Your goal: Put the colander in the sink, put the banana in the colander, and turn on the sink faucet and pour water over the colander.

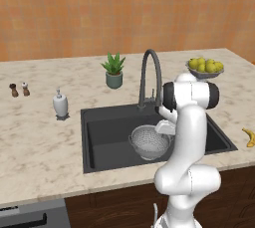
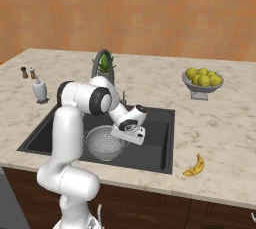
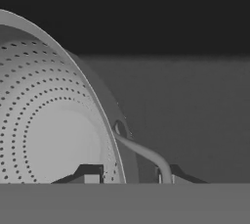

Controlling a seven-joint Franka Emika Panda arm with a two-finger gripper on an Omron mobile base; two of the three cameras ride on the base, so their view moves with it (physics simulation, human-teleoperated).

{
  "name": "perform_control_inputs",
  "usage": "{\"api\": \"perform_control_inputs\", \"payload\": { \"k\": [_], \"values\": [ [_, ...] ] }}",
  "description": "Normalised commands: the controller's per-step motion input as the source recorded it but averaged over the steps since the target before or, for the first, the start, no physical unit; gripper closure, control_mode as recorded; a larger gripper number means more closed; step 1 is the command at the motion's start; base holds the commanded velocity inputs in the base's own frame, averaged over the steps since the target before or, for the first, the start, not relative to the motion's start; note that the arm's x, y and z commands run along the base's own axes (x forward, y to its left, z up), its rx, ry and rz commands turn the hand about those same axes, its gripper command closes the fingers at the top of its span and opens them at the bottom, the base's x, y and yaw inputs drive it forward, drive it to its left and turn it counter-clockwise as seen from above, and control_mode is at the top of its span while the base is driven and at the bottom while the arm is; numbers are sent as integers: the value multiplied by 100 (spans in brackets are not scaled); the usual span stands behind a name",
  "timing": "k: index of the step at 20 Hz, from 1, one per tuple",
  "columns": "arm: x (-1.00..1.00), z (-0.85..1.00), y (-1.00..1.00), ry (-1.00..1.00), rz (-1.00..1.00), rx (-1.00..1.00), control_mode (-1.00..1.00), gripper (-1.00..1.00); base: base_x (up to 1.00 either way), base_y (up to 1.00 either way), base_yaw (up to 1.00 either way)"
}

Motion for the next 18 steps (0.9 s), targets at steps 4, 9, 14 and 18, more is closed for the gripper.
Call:
{"api": "perform_control_inputs", "payload": {
  "k": [4, 9, 14, 18],
  "values": [
    [1, 0, 3, 0, -3, 0, -100, -100, 0, 0, 0],
    [0, 26, 2, 0, -2, 0, -100, -100, 0, 0, 0],
    [-18, 47, -18, 0, 0, 0, -100, -100, 0, 0, 0],
    [-41, 52, -35, -5, 0, 0, -100, -100, 0, 0, 0]
  ]
}}
